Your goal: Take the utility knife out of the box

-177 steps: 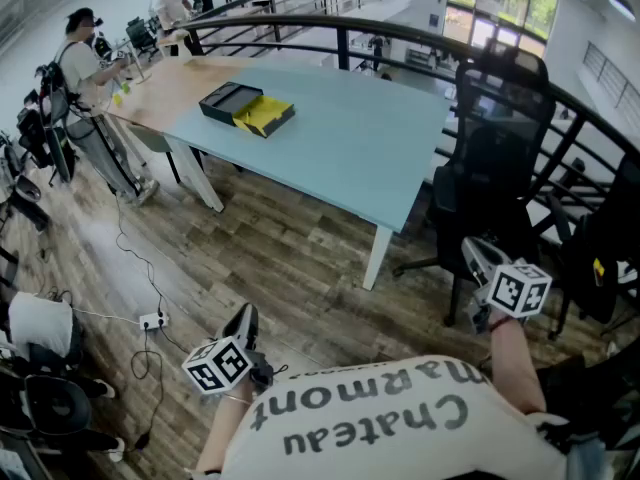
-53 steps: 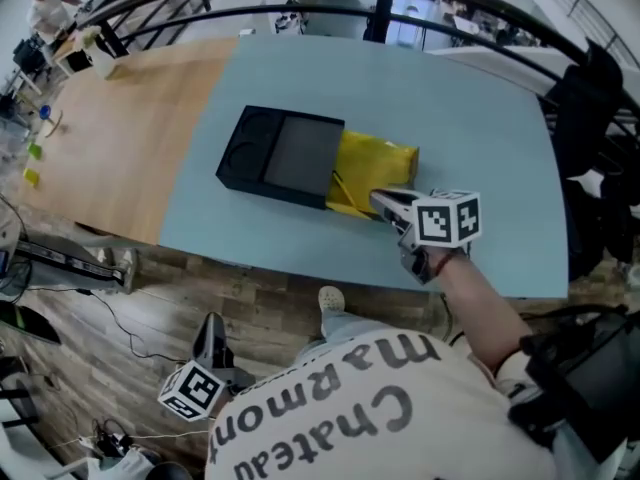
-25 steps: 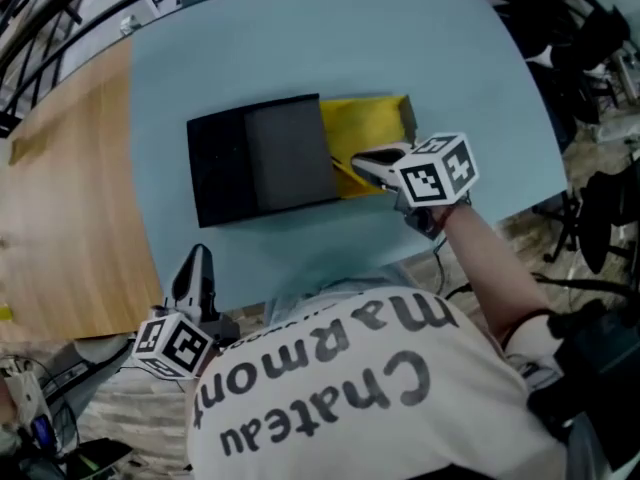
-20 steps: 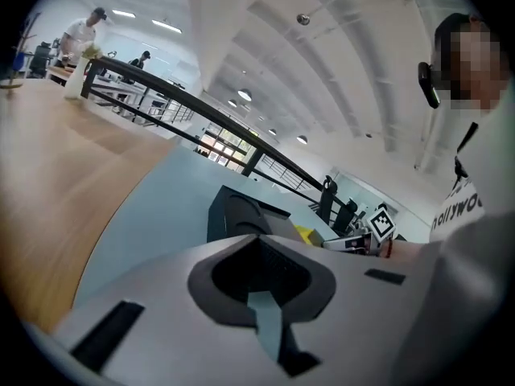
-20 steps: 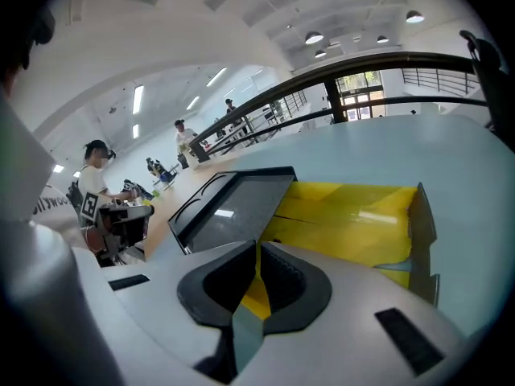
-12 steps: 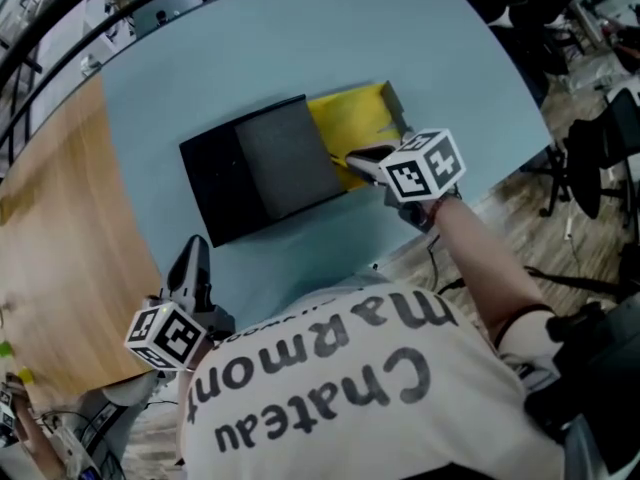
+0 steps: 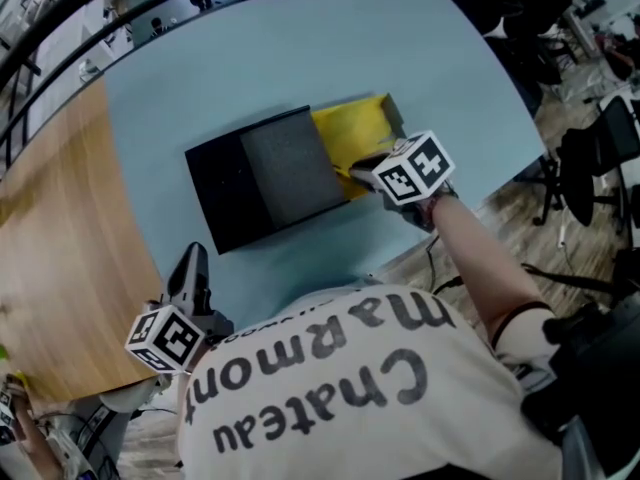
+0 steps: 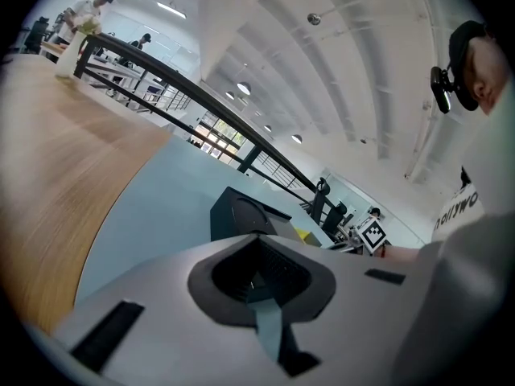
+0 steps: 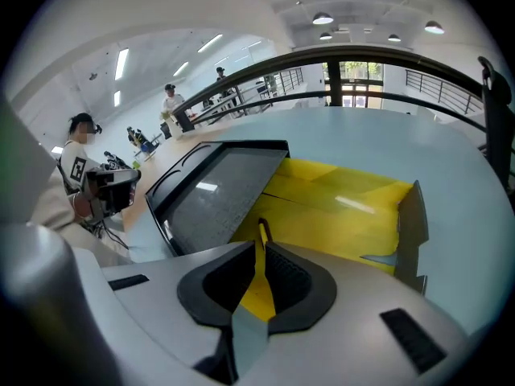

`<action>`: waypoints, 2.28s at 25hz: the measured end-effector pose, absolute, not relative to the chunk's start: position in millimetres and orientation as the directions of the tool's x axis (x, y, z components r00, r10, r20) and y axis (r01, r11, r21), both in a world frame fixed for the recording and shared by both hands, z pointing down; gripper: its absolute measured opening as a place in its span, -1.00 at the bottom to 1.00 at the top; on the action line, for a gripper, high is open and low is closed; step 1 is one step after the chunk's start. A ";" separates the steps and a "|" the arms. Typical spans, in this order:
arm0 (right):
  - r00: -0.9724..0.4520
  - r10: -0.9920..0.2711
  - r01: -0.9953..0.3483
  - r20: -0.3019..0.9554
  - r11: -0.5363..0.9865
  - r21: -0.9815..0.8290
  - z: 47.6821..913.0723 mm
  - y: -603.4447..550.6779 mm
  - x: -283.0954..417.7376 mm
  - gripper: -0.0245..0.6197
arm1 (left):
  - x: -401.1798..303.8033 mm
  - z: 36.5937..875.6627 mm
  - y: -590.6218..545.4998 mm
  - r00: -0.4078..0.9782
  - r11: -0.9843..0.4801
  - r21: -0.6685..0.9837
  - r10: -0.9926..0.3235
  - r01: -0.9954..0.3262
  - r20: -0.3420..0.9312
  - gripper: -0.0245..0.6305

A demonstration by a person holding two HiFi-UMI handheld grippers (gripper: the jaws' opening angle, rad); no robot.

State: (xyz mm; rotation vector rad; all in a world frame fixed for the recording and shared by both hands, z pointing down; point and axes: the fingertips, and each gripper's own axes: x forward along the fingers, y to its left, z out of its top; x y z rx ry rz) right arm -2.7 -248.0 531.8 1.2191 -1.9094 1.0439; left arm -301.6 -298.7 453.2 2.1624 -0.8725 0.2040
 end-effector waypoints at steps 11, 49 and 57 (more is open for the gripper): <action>-0.325 -0.243 -0.886 0.914 0.417 -0.204 558.3 -248.9 2.2 -0.79 | -297.2 455.5 -289.9 0.714 -0.403 0.618 -0.566 -0.675 0.411 -0.92; -0.263 -0.201 -0.879 0.944 0.454 -0.148 586.2 -268.6 10.7 -0.69 | -313.8 447.3 -256.8 0.578 -0.274 0.617 -0.728 -0.738 0.369 -0.92; -0.259 -0.227 -0.906 0.939 0.395 -0.154 582.9 -269.1 18.4 -0.74 | -320.9 445.7 -250.0 0.569 -0.266 0.608 -0.728 -0.748 0.382 -0.92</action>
